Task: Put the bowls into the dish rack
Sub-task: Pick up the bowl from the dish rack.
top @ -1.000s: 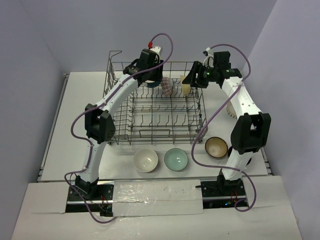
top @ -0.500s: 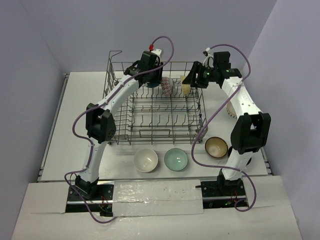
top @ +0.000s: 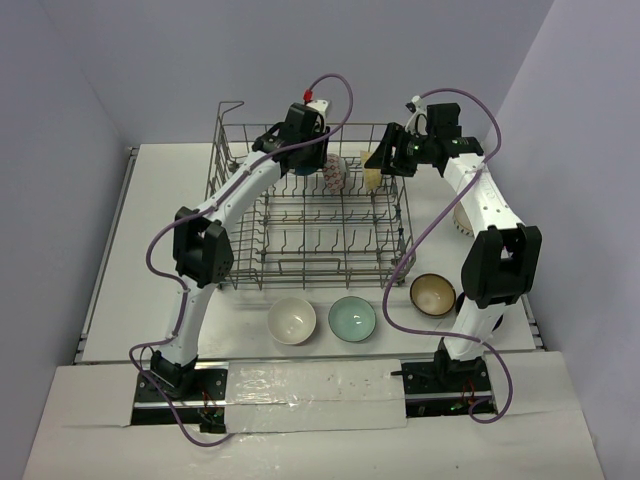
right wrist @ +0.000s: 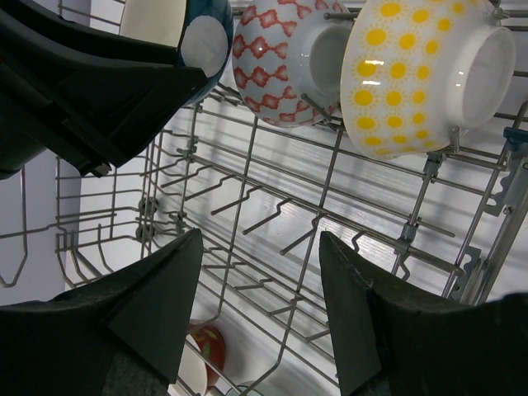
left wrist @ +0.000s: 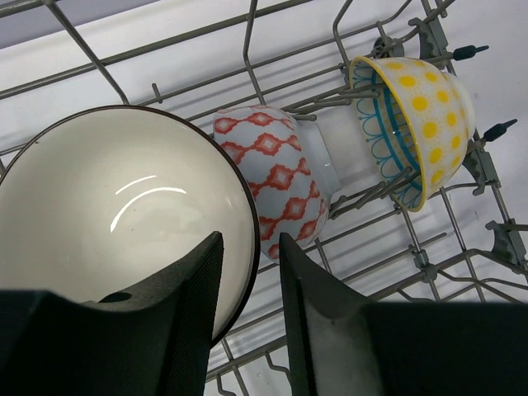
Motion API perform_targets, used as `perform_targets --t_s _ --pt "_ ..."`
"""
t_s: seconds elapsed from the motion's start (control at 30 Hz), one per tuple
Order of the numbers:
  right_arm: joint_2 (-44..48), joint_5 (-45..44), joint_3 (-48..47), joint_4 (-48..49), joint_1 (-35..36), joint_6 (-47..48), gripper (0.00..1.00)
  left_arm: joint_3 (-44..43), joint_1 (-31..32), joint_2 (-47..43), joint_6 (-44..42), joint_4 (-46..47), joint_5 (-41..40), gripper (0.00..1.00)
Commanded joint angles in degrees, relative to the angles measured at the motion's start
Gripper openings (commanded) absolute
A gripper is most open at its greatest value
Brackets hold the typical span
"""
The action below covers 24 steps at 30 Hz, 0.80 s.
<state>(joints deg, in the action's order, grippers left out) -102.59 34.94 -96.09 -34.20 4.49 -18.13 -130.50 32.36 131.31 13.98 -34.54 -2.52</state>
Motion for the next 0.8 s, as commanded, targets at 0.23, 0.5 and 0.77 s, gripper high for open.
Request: perform_targets --t_s 0.23,0.5,0.77 --pt "-0.95 -0.13 -1.38 -0.08 -0.45 0.73 0.66 0.59 0.78 -2.28 -2.02 3.34 -1.78 0.35" --pt "-1.21 0.22 -1.46 -0.17 -0.36 0.9 0.66 0.86 0.86 -2.9 -2.46 3.87 -1.7 0.39" --pt "-1.74 0.31 -1.99 -0.34 -0.45 0.82 0.66 0.6 0.86 -3.34 -2.46 4.05 -1.78 0.38"
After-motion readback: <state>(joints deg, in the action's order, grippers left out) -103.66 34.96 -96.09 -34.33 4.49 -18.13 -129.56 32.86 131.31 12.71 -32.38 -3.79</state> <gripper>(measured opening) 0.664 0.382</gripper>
